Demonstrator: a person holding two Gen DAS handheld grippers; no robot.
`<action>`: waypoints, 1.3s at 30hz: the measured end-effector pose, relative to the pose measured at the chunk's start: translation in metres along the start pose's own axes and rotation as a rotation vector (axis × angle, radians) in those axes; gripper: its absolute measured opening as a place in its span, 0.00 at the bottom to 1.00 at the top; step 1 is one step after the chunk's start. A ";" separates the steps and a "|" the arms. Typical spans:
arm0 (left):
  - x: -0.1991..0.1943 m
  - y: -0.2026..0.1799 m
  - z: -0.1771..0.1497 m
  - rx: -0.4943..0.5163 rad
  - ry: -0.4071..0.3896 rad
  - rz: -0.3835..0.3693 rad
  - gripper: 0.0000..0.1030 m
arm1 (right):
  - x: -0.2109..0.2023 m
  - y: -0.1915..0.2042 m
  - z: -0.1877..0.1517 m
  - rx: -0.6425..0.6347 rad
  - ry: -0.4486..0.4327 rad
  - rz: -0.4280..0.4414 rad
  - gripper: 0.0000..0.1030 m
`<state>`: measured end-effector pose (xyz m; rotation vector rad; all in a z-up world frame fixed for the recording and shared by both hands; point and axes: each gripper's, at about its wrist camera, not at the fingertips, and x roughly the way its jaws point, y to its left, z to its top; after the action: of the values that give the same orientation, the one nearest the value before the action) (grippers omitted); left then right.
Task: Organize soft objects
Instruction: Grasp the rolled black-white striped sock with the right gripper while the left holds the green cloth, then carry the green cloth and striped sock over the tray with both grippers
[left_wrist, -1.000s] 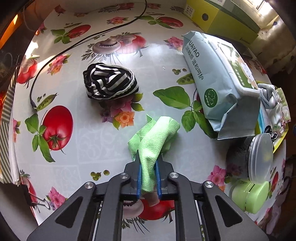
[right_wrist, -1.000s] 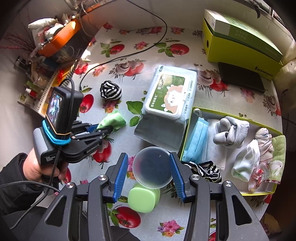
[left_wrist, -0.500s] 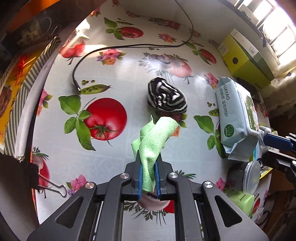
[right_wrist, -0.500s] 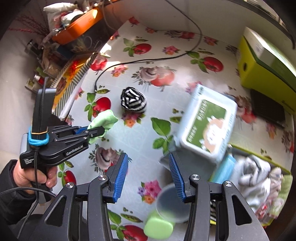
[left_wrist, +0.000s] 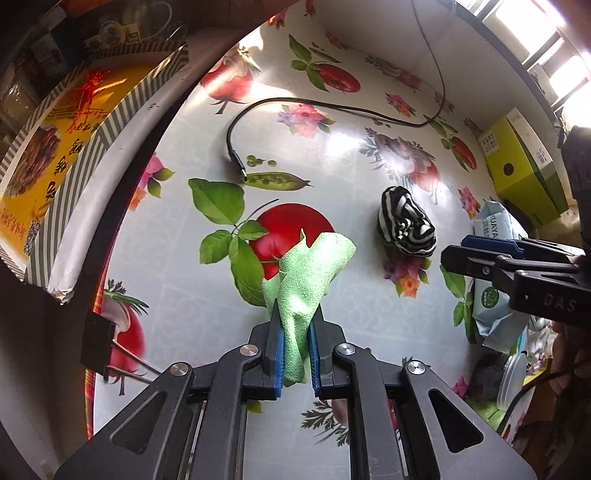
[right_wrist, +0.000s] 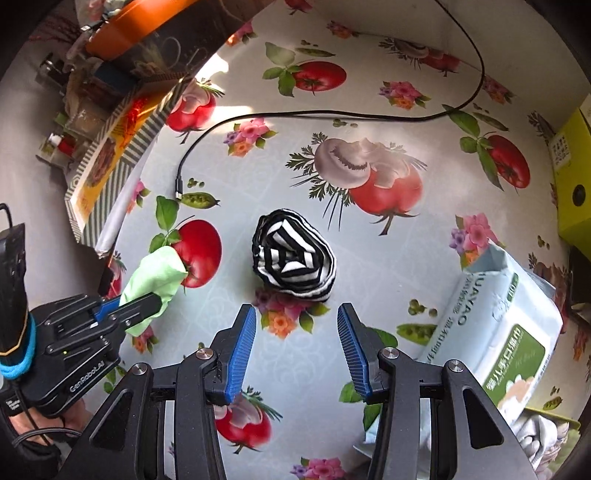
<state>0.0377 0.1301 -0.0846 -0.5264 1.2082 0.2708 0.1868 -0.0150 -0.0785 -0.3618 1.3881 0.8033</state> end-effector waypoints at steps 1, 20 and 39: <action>-0.001 0.003 0.000 -0.006 -0.001 -0.001 0.11 | 0.005 0.000 0.004 0.008 0.005 0.001 0.44; -0.002 0.009 0.003 -0.028 -0.001 0.006 0.11 | 0.029 0.011 0.024 -0.043 -0.009 -0.041 0.14; -0.025 -0.022 -0.002 0.036 -0.022 -0.022 0.11 | -0.004 0.008 -0.044 -0.059 0.004 -0.013 0.29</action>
<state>0.0380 0.1128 -0.0562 -0.5038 1.1829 0.2345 0.1496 -0.0399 -0.0811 -0.4183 1.3669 0.8348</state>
